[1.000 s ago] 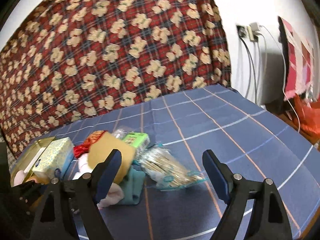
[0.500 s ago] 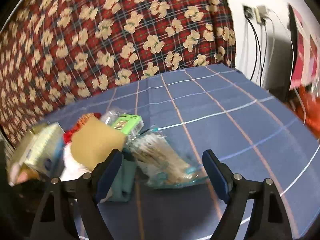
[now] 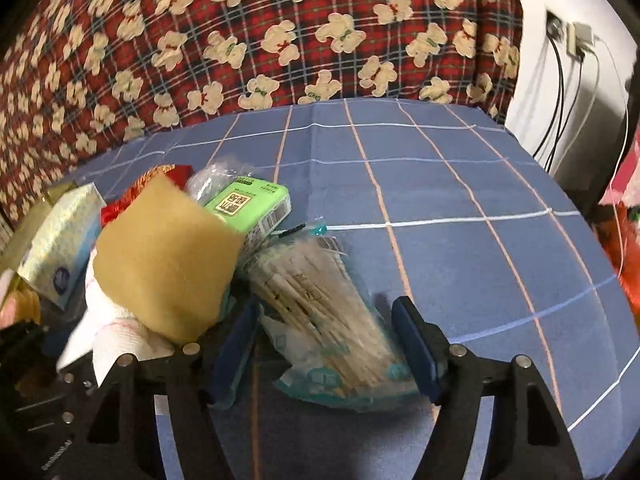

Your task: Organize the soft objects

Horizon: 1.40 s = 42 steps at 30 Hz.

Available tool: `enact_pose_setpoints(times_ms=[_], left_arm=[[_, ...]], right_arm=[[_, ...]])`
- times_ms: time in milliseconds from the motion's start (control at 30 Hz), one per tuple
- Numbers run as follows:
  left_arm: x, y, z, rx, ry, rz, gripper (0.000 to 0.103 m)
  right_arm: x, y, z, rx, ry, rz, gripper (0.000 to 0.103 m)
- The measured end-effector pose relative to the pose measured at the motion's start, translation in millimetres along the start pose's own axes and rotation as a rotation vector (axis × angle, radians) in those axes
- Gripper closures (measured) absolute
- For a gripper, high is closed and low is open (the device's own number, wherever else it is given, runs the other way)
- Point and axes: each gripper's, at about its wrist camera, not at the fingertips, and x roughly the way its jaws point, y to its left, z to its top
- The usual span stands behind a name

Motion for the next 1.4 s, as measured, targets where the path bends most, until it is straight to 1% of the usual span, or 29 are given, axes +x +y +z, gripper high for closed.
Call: enact_pose_setpoints(times_ms=[67, 100, 133, 267, 500, 667, 700, 733, 767, 867, 967, 1067, 1133, 1300, 1400], left_arm=[[-2, 0, 0, 0.000, -0.013, 0.000, 0.074], [-4, 0, 0, 0.001, -0.022, 0.005, 0.074], [-5, -1, 0, 0.004, -0.028, 0.007, 0.074], [-11, -2, 0, 0.010, -0.061, 0.014, 0.074], [-24, 3, -3, -0.016, -0.136, 0.024, 0.074], [-26, 6, -4, -0.030, -0.153, 0.022, 0.074], [-26, 7, -4, -0.035, -0.159, 0.023, 0.074], [-26, 7, -4, -0.037, -0.161, 0.021, 0.074], [-26, 7, -5, -0.038, -0.161, 0.021, 0.074], [-28, 7, -6, -0.047, -0.179, 0.030, 0.074], [-30, 7, -8, -0.047, -0.195, 0.040, 0.074], [-32, 7, -9, -0.048, -0.209, 0.046, 0.074], [-33, 8, -9, -0.052, -0.215, 0.047, 0.074], [-35, 10, -11, -0.064, -0.228, 0.043, 0.074], [-31, 11, -9, -0.068, -0.205, 0.024, 0.074]], right_arm=[[6, 3, 0, -0.024, 0.032, 0.005, 0.035], [9, 3, 0, -0.025, 0.043, 0.009, 0.040], [9, 2, 1, -0.023, 0.045, 0.012, 0.048], [6, 2, 0, -0.020, 0.031, 0.016, 0.055], [-5, -3, 0, 0.017, -0.031, 0.005, 0.056], [-13, -2, -1, 0.026, -0.074, 0.004, 0.056], [-13, -1, -1, 0.026, -0.070, 0.008, 0.056], [-14, 0, -1, 0.026, -0.073, 0.000, 0.056], [-17, 1, -1, 0.026, -0.091, -0.028, 0.056], [-29, 4, -3, 0.014, -0.155, -0.069, 0.056], [-36, 1, -3, 0.034, -0.188, -0.084, 0.056], [-46, -10, -5, 0.096, -0.248, -0.035, 0.056], [-49, -14, -6, 0.121, -0.267, -0.032, 0.056], [-49, -10, -5, 0.124, -0.271, -0.028, 0.056], [-47, -10, -4, 0.149, -0.272, 0.004, 0.056]])
